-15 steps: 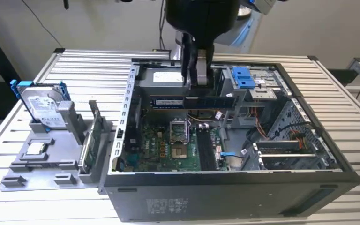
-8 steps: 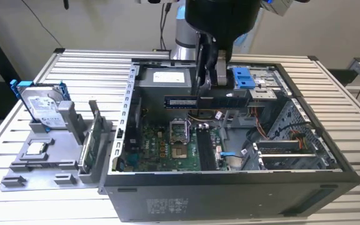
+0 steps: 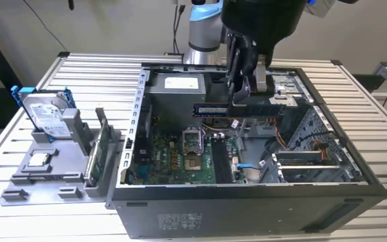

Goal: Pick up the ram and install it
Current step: 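Pick up the ram and move it above insertion slot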

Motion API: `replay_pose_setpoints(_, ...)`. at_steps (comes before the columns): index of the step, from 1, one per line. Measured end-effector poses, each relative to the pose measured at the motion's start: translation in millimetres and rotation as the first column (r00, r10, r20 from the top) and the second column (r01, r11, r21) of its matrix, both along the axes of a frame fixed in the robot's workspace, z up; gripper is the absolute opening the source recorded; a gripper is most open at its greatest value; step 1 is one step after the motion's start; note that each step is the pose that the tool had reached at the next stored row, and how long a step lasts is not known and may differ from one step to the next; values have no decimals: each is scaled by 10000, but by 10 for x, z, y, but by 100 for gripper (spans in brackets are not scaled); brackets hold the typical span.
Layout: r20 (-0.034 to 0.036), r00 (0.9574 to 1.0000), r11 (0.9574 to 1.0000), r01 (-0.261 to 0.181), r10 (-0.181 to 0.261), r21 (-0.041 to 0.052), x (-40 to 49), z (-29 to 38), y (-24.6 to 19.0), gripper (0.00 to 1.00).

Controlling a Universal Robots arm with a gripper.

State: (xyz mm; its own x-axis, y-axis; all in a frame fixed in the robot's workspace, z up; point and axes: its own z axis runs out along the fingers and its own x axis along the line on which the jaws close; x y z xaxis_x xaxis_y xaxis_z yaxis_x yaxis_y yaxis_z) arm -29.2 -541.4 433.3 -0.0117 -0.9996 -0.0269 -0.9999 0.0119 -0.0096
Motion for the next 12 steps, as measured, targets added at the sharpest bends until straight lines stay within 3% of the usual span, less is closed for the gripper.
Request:
replay_pose_setpoints(7,-1,10000,10000,-1,1,0,199,0,0,14)
replay_pose_setpoints(12,-1,10000,10000,1,-1,-1,224,0,0,14)
